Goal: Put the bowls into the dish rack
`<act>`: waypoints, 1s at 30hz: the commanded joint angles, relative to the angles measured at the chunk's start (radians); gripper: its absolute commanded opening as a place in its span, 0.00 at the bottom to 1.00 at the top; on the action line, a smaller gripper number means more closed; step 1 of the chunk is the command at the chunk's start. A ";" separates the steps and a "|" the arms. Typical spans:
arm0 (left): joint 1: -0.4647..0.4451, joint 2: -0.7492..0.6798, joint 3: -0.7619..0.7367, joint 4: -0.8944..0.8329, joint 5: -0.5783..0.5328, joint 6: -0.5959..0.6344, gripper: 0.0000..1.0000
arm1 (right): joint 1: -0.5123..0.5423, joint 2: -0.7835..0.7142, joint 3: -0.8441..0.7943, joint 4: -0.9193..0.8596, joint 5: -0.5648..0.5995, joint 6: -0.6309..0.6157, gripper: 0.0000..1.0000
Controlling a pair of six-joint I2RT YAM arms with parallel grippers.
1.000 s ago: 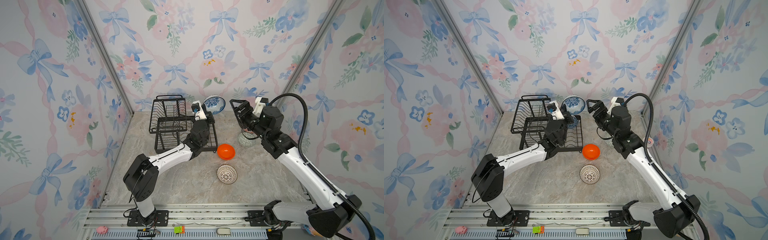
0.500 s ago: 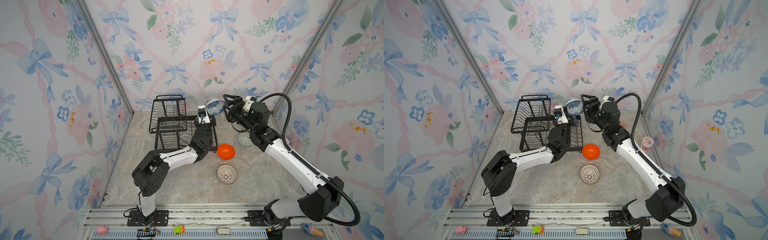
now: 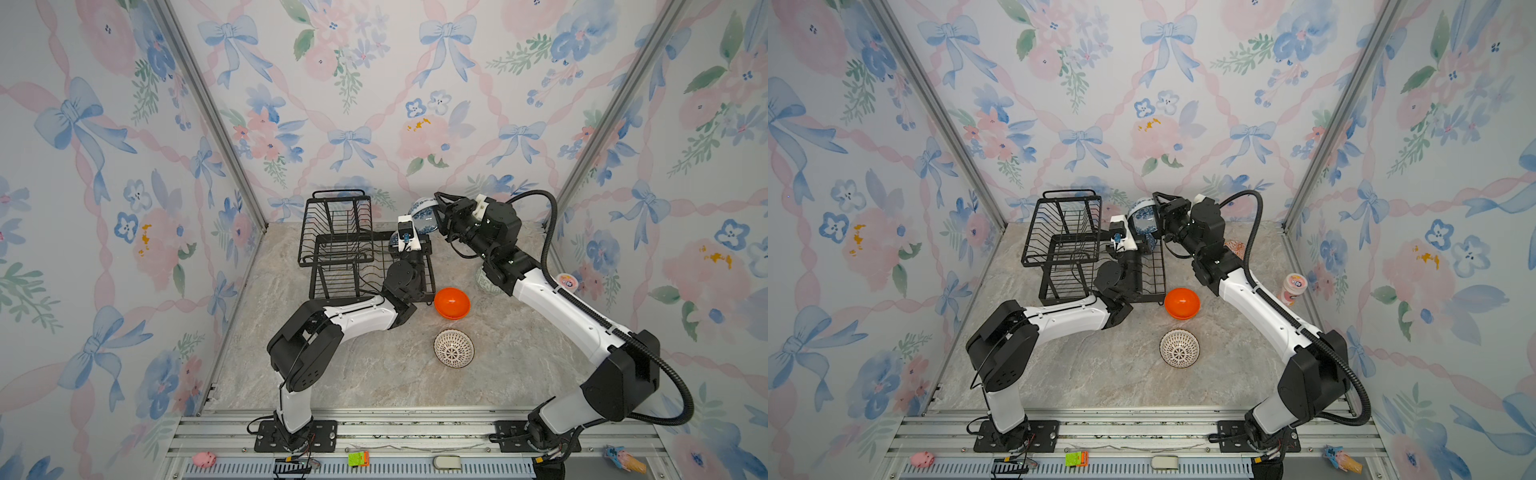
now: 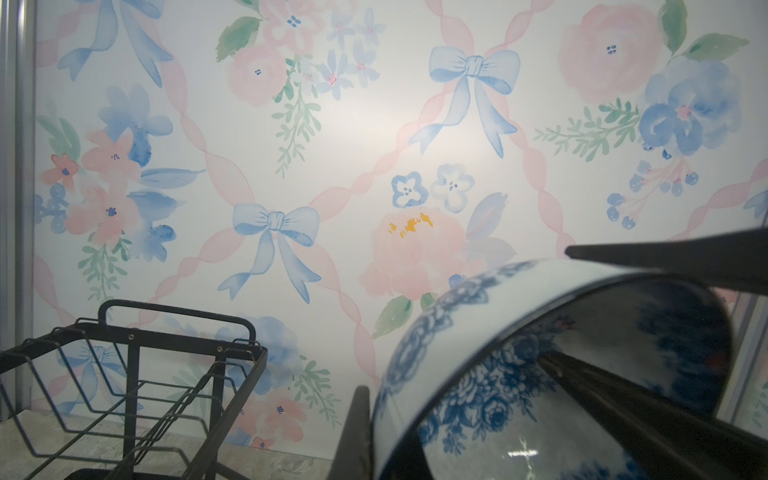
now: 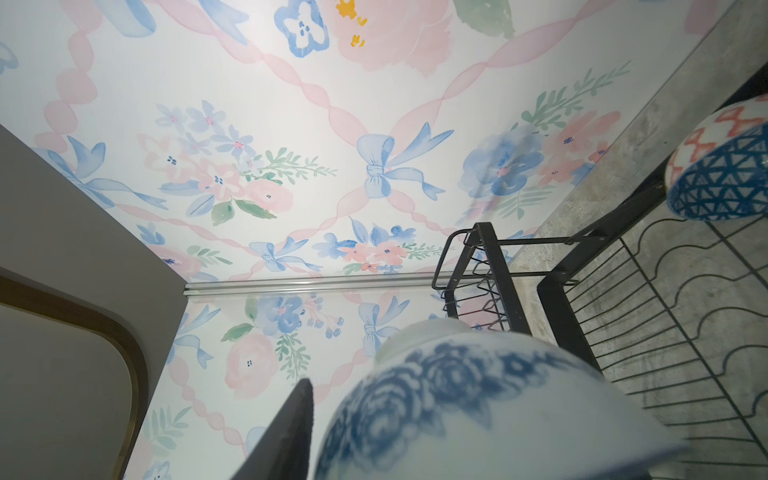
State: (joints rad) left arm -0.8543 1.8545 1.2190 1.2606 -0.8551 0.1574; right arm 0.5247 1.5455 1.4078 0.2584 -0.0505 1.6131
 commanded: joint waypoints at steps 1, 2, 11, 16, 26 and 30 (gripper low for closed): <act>-0.021 0.006 -0.007 0.092 0.007 0.043 0.00 | 0.005 0.000 0.012 0.053 0.014 -0.005 0.32; -0.022 0.005 -0.009 0.094 0.004 0.047 0.00 | 0.005 -0.005 0.007 0.053 0.015 -0.010 0.28; -0.034 -0.009 -0.022 0.090 -0.021 0.049 0.03 | 0.000 -0.049 -0.026 0.037 0.029 -0.051 0.04; -0.042 -0.028 -0.020 0.028 -0.022 0.034 0.20 | -0.006 -0.058 -0.039 0.055 0.021 -0.057 0.00; -0.060 -0.072 -0.073 -0.057 -0.013 -0.023 0.58 | -0.021 -0.050 -0.047 0.169 -0.003 -0.094 0.00; -0.082 -0.115 -0.107 -0.089 -0.040 -0.028 0.75 | -0.037 -0.048 -0.061 0.222 -0.013 -0.100 0.00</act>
State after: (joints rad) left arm -0.9188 1.7969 1.1378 1.1942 -0.8734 0.1398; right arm 0.5060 1.5124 1.3552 0.3462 -0.0532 1.5433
